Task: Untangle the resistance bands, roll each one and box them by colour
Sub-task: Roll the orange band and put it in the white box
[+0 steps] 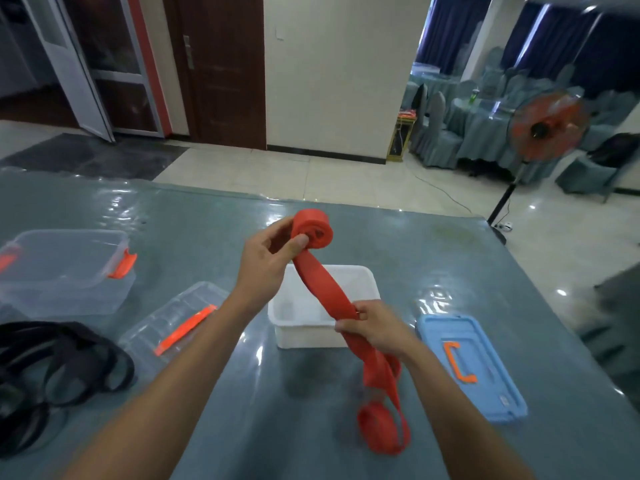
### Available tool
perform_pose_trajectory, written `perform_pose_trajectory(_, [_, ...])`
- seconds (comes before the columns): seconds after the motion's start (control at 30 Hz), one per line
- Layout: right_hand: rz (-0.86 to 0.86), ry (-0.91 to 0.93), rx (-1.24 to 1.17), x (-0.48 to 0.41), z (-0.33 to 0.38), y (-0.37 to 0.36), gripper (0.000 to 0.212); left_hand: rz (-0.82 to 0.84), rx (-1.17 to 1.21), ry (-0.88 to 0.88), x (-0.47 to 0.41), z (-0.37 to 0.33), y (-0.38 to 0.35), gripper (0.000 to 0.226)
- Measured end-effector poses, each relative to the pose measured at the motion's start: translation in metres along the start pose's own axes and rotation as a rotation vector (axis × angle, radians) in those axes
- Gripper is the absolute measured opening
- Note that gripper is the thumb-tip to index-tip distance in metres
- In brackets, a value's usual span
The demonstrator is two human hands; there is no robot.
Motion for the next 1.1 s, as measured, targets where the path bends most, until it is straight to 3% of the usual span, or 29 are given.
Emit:
perform_pose_trajectory(0.07, [0.018, -0.024, 0.004, -0.002, -0.009, -0.021, 0.029, 0.004, 0.003, 0.038, 0.006, 0.014, 0.007, 0.025])
perform_pose_trajectory(0.2, [0.097, -0.046, -0.190, -0.003, -0.012, -0.057, 0.014, -0.021, 0.013, 0.108, 0.007, 0.032, 0.033, 0.023])
perform_pose_trajectory(0.37, [0.155, -0.033, -0.284, -0.001, -0.006, -0.088, 0.017, -0.057, 0.083, 0.160, 0.008, 0.048, 0.053, 0.021])
perform_pose_trajectory(0.47, [0.066, 0.001, -0.313, -0.007, -0.001, -0.091, 0.028, -0.045, 0.086, 0.161, 0.007, 0.049, 0.056, 0.021])
perform_pose_trajectory(0.6, [-0.143, 0.102, -0.103, -0.018, 0.018, -0.084, 0.026, -0.022, 0.092, 0.150, 0.003, 0.056, 0.054, 0.030])
perform_pose_trajectory(0.73, [-0.172, 0.107, -0.164, -0.031, 0.034, -0.100, 0.007, -0.033, 0.151, 0.160, 0.001, 0.059, 0.056, 0.031])
perform_pose_trajectory(0.9, [-0.192, 0.047, -0.415, -0.041, 0.024, -0.099, 0.012, -0.022, 0.215, 0.183, -0.003, 0.064, 0.068, 0.027])
perform_pose_trajectory(1.1, [-0.194, 0.019, -0.367, -0.049, 0.020, -0.106, 0.025, 0.019, 0.173, 0.199, 0.004, 0.067, 0.064, 0.031])
Point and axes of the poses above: each hand's wrist, its own x-axis away from the middle knuckle, its own y-axis out of the back of the hand, z = x × y, the point moved 10 cm from there along -x, towards the middle knuckle, and after that the axes turned 3 degrees about y, right-handed, at the moved point
